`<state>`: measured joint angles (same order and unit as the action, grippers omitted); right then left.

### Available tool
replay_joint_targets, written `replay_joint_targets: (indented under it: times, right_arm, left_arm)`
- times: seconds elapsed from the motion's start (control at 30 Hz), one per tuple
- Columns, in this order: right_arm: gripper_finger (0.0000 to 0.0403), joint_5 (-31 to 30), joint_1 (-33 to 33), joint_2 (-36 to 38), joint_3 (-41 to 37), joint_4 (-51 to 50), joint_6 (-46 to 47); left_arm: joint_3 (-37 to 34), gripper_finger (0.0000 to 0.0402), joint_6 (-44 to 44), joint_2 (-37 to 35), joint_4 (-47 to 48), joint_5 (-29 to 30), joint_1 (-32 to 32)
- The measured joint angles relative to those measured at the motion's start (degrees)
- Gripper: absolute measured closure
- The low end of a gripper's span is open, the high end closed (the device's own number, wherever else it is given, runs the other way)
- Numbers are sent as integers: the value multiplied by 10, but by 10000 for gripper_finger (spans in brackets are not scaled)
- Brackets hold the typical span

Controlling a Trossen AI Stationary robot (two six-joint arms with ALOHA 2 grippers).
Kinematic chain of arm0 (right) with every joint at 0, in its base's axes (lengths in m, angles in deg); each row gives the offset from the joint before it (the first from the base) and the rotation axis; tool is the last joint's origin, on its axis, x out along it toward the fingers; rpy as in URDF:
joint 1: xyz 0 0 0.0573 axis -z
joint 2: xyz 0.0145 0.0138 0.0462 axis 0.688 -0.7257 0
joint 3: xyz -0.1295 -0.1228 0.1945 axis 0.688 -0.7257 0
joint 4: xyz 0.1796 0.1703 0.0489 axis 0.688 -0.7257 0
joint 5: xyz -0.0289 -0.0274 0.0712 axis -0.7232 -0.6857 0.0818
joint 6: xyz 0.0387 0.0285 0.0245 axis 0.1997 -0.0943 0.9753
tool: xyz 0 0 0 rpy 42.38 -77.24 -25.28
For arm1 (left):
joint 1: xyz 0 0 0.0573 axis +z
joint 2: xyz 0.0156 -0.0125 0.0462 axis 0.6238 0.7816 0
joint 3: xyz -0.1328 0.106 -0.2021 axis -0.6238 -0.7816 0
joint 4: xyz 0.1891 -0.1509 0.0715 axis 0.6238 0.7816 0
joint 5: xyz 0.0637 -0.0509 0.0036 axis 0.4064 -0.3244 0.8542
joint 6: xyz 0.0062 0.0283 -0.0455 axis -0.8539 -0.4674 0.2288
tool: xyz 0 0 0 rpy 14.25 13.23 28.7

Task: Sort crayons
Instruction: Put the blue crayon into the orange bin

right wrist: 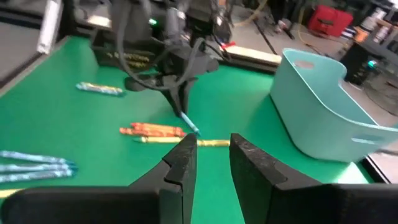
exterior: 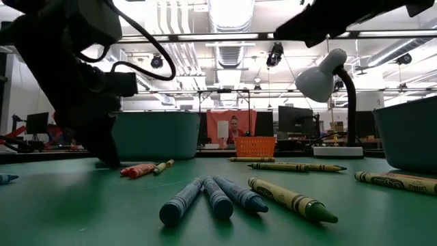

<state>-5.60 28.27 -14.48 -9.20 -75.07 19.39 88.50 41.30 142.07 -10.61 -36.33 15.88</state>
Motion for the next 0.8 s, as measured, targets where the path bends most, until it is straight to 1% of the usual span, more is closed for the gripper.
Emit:
replay_joint_targets:
  times: [0.1,0.2,0.3,0.4,0.47,0.53,0.6,0.67,0.73,0.8]
  right_arm:
    - [319,26,0,0,0,25,-1]
    - [319,44,0,-1,0,50,-1]
    - [319,44,0,-9,0,83,-1]
    - [319,44,3,-27,0,133,-11]
    - [319,44,6,-46,0,181,-24]
    - [319,44,11,-71,0,239,-40]
    - [319,44,17,-99,0,304,-53]
    - [319,44,24,-130,0,382,-61]
    - [319,44,30,-161,6,446,-65]
    - [319,44,35,-192,18,494,-73]
  left_arm:
    - [-1,399,-29,-38,6,-2,0]
    - [0,399,-71,-87,22,16,0]
    - [0,400,-147,-145,16,45,1]
    - [1,401,-248,-208,-32,85,6]
    - [-1,401,-337,-250,-101,91,11]
    - [-8,401,-434,-286,-197,88,15]
    - [-24,401,-528,-314,-297,68,18]
    - [-47,401,-612,-334,-409,30,21]
    - [-76,401,-671,-346,-519,-2,25]
    - [-110,401,-702,-348,-615,-22,28]
